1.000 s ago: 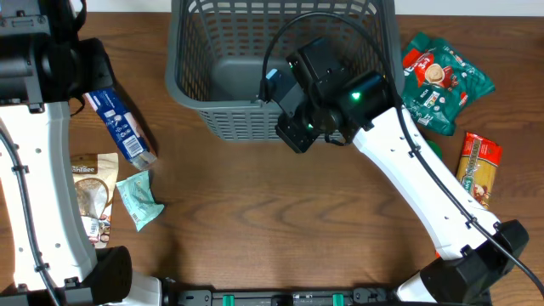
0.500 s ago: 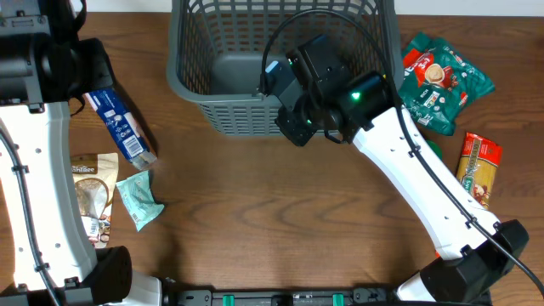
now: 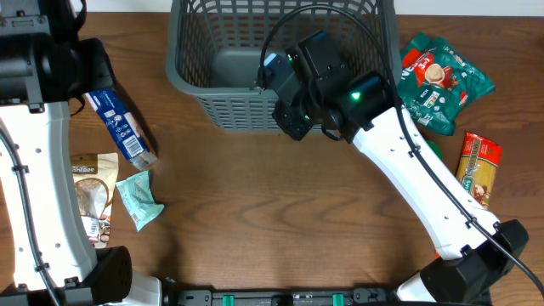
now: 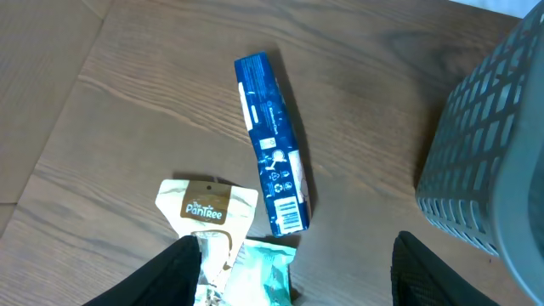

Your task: Pack container

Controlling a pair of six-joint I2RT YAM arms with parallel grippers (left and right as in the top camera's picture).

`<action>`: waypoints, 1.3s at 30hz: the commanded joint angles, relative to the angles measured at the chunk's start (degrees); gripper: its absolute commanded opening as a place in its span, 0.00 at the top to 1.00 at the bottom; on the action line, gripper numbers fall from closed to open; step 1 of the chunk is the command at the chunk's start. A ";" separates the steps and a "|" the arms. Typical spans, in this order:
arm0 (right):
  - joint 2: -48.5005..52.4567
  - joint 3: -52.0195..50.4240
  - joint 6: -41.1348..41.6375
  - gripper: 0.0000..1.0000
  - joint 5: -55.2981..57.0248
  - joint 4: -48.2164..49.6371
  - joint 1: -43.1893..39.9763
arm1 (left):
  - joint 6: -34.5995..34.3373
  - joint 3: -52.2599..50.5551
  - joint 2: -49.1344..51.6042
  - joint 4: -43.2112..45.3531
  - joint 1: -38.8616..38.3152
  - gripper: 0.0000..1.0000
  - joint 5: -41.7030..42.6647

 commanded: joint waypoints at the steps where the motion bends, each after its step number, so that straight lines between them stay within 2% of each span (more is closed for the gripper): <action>1: 0.72 0.04 -0.70 0.95 1.60 0.94 0.31 | -0.28 -0.11 -0.33 -0.31 0.31 0.43 -0.26; 4: 0.72 0.04 -0.42 0.91 1.44 0.83 0.33 | -0.26 -0.11 -0.33 -0.31 0.31 0.42 -0.26; 8: 0.68 0.11 1.40 0.76 -2.34 -3.19 1.33 | 0.83 -0.09 -0.46 -0.81 0.31 0.42 -0.26; 9: 0.68 0.20 2.51 0.69 -2.34 -4.37 1.66 | 0.81 -0.09 -0.59 -0.85 0.31 0.42 -0.26; 10: 0.59 0.42 3.78 0.55 -2.36 -6.27 2.19 | 0.81 -0.11 -0.70 -0.87 0.31 0.42 -0.26; 12: 0.37 1.22 4.68 0.39 -2.36 -10.19 3.41 | 0.81 -0.09 -1.03 -0.87 0.31 0.42 -0.26; 15: -0.35 3.37 4.66 0.35 -3.28 -15.34 5.40 | 0.81 -0.09 -1.42 -0.83 0.31 0.42 -0.26; 18: -1.31 8.24 5.18 0.26 -3.82 -17.09 6.93 | 0.79 -0.09 -1.51 -0.83 0.31 0.42 -0.24; 21: -1.79 16.06 8.48 0.08 -2.54 -16.17 6.29 | 0.79 -0.09 -1.51 -0.85 0.31 0.42 -0.24; 23: -1.79 23.34 13.07 0.01 2.84 -15.67 4.33 | 0.79 -0.09 -1.51 -0.87 0.31 0.42 -0.24; 27: -1.79 36.24 23.30 0.01 12.57 -17.42 -4.50 | 0.76 -0.11 -1.51 -0.92 0.31 0.42 -0.22; 30: -1.79 42.99 30.62 0.01 14.67 -21.64 -15.67 | 0.79 -0.11 -1.51 -0.96 0.31 0.42 1.14; 34: -1.79 45.94 35.21 0.01 13.31 -26.95 -32.87 | 0.81 -0.09 -1.51 -0.94 0.31 0.42 1.70; 39: -0.59 44.54 35.56 0.01 9.90 -31.76 -48.30 | 1.25 -0.09 -1.53 -0.94 0.31 0.42 1.68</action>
